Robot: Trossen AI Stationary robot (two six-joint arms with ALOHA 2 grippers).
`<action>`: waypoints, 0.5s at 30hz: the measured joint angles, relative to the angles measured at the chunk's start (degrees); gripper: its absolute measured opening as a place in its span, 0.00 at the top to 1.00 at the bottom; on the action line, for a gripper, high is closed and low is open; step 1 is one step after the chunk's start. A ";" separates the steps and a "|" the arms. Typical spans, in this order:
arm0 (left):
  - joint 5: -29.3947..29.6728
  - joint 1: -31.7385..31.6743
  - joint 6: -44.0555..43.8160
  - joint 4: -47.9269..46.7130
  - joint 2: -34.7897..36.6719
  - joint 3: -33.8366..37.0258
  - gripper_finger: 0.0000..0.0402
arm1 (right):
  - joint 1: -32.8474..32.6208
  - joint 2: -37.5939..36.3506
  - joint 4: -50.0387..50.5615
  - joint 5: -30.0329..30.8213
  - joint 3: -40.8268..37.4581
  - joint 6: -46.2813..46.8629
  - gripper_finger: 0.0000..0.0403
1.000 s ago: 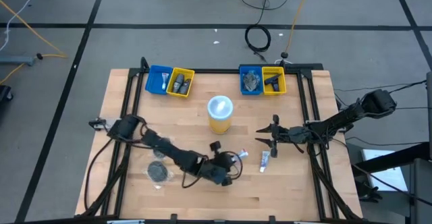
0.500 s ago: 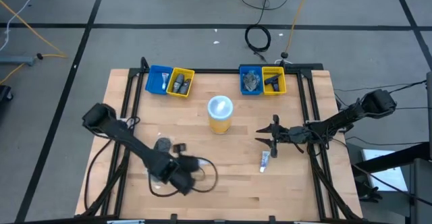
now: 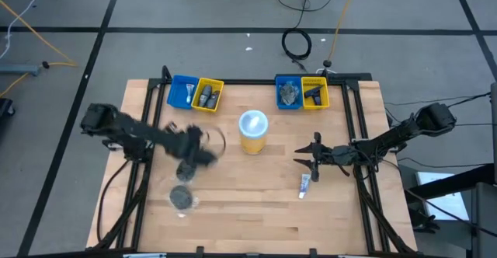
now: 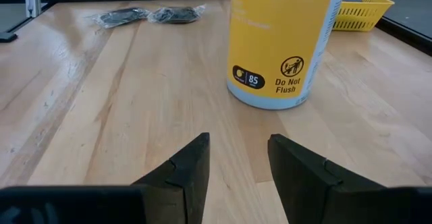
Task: Pick & Place Travel size toiletries
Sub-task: Put the left toothpaste into the left blue bin
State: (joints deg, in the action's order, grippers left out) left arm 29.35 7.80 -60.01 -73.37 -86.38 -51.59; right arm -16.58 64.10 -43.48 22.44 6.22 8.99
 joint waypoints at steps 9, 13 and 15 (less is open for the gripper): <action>0.48 -36.55 23.82 16.41 8.18 -0.51 0.88 | 0.00 0.00 0.01 0.09 0.00 -0.57 0.65; -8.22 -48.50 33.78 24.28 5.85 -0.53 0.85 | 0.00 0.02 0.02 0.11 0.00 -0.68 0.65; -9.67 -51.66 34.85 24.81 4.17 -0.53 0.82 | 0.00 0.02 0.04 0.11 0.00 -0.68 0.65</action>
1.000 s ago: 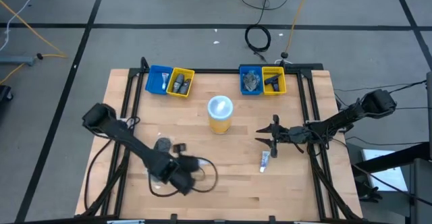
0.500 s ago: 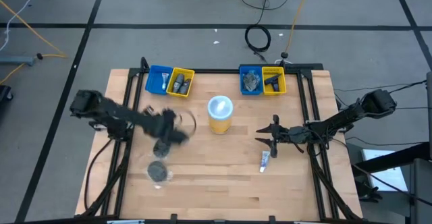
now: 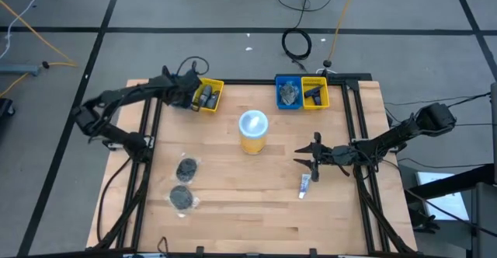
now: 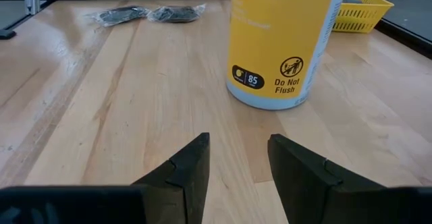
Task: Pick & Place Travel size toiletries
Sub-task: Put the left toothpaste into the left blue bin
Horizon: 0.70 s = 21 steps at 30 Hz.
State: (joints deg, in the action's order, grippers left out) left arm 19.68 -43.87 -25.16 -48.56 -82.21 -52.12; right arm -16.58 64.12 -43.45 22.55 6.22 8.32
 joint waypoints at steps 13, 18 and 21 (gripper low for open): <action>-7.15 0.54 4.72 2.59 -5.14 0.00 0.85 | -0.01 -0.02 0.04 0.11 0.00 -0.20 0.65; -6.34 0.93 7.84 3.91 -5.10 0.00 0.77 | 0.00 -0.01 0.03 0.13 0.00 -0.20 0.65; -6.26 0.93 9.74 5.71 -5.10 0.00 0.74 | 0.00 -0.02 0.03 0.11 0.00 -0.13 0.65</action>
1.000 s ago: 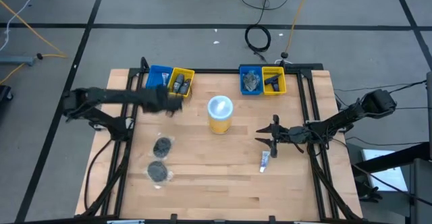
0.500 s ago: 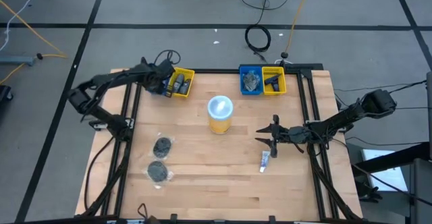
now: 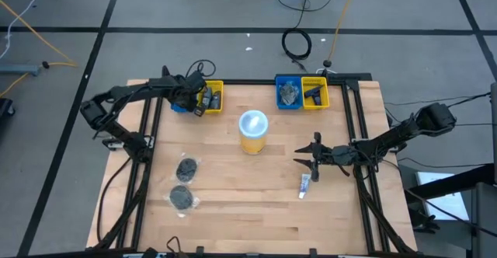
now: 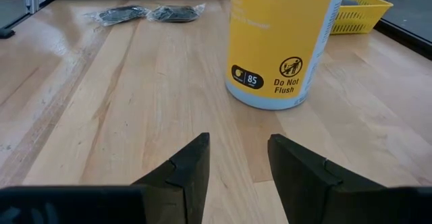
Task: Pick & Place Travel size toiletries
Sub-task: Put the left toothpaste into the left blue bin, then adjust the left blue bin
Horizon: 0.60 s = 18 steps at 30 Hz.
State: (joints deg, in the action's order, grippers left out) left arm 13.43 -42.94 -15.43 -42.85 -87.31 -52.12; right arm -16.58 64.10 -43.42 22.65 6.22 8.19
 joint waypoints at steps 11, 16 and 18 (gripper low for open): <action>-0.54 -0.57 3.19 0.68 2.75 0.00 0.47 | 0.00 0.01 0.00 -0.04 0.00 0.09 0.65; -0.54 -1.64 3.14 0.66 8.03 -0.04 0.43 | 0.00 0.02 0.05 -0.02 0.00 0.11 0.65; -0.47 -2.65 2.52 0.11 9.73 -0.09 0.45 | 0.00 0.01 0.07 -0.02 0.00 0.11 0.65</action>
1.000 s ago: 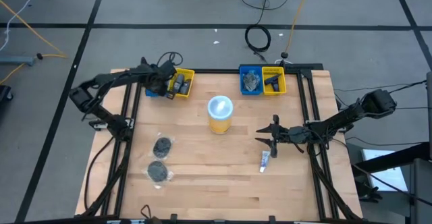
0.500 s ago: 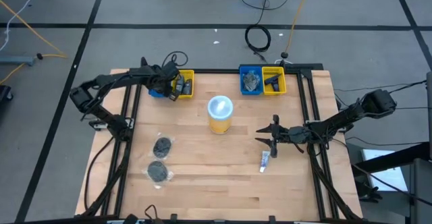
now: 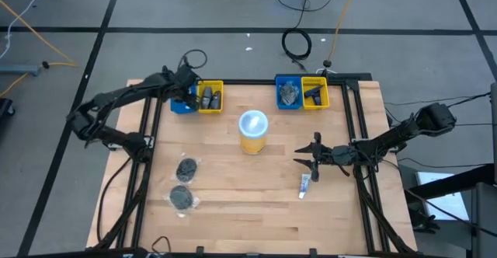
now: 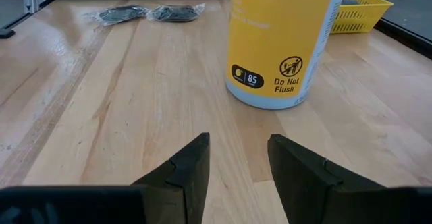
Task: Pick & Place Travel size toiletries
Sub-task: Adjust the left blue bin
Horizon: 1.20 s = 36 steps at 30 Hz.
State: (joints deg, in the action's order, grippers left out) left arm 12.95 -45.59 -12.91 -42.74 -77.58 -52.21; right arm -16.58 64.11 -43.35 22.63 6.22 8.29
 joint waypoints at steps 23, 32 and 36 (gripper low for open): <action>18.63 -5.52 -12.88 -6.11 -8.47 -0.20 0.99 | 0.02 0.01 -0.13 0.06 -0.02 0.02 0.65; 22.73 -5.17 -15.98 -11.03 -16.15 -3.17 0.98 | 0.02 0.00 -0.13 0.04 -0.02 0.02 0.65; 19.41 -6.03 -13.05 -9.08 -16.95 -3.21 1.00 | 0.02 0.00 -0.12 -0.13 -0.02 0.02 0.65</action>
State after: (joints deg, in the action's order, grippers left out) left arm 32.36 -51.62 -25.96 -51.82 -94.52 -55.42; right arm -16.56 64.11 -43.48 22.50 6.20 8.32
